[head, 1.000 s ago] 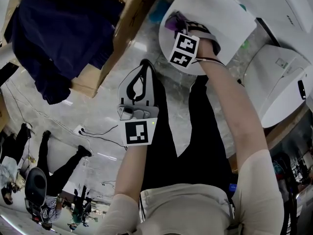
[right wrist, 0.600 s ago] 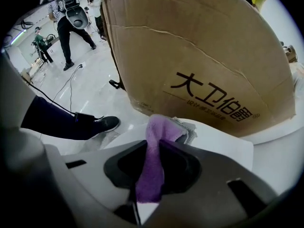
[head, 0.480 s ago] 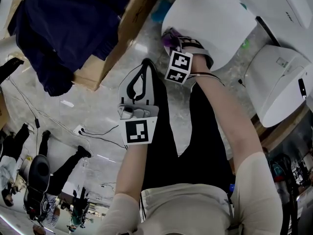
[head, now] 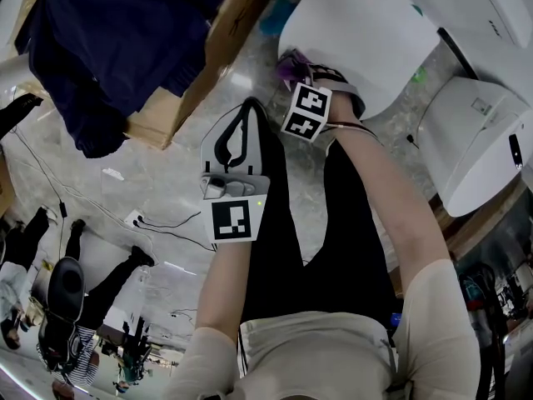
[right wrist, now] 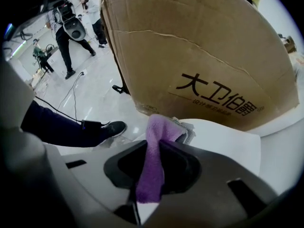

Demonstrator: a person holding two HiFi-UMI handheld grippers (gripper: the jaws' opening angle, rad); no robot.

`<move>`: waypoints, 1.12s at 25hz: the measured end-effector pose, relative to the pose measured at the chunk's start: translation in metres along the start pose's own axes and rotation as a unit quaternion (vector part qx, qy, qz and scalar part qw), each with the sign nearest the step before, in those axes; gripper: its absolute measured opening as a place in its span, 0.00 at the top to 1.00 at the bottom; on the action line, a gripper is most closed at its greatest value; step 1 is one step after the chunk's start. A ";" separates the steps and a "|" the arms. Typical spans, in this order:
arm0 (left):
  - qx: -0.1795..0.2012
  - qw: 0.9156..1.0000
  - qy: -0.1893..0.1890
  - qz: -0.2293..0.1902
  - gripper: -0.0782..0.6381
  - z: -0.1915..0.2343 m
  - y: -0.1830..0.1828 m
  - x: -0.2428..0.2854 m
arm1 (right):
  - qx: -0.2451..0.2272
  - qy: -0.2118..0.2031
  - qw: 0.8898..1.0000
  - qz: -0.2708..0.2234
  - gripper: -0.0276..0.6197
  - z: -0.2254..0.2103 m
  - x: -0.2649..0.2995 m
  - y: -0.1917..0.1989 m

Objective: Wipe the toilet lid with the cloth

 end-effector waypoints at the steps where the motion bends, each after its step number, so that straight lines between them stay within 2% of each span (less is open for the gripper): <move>1: -0.004 1.000 -0.001 -0.001 0.87 0.001 -0.001 -0.001 | 0.014 0.000 1.000 -0.010 0.82 -0.002 -0.004 -0.001; 4: -0.011 1.000 -0.007 -0.006 0.87 0.004 -0.005 -0.001 | 0.057 0.021 0.996 -0.062 0.82 -0.008 -0.025 -0.004; 7: -0.010 1.000 -0.010 -0.009 0.87 0.002 -0.009 0.004 | 0.099 0.065 0.981 -0.153 0.82 -0.009 -0.061 -0.007; 12: -0.031 0.999 -0.011 -0.030 0.87 0.004 -0.023 0.014 | 0.156 0.148 0.931 -0.294 0.82 -0.008 -0.140 -0.014; 17: -0.024 0.998 -0.015 -0.048 0.87 0.016 -0.045 0.015 | 0.168 0.213 0.873 -0.406 0.82 0.000 -0.214 -0.032; 19: -0.024 0.998 -0.012 -0.056 0.87 0.017 -0.051 0.016 | 0.190 0.227 0.850 -0.436 0.82 0.009 -0.229 -0.031; 23: -0.012 0.998 -0.009 -0.062 0.87 0.012 -0.057 0.020 | 0.206 0.246 0.819 -0.476 0.82 0.021 -0.239 -0.021; 25: -0.013 0.998 -0.008 -0.061 0.87 0.010 -0.057 0.022 | 0.208 0.251 0.810 -0.487 0.83 0.025 -0.240 -0.016; 28: -0.015 0.998 -0.007 -0.060 0.87 0.009 -0.055 0.023 | 0.212 0.254 0.807 -0.489 0.83 0.027 -0.237 -0.011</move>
Point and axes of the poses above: the fingertips, and each gripper's own axes: x forward along the fingers, z to its left, y out of its underside, the point moved 9 cm from there along -x, backward along the fingers, and after that the axes turned 11 degrees about -y, right-handed, at the moved point
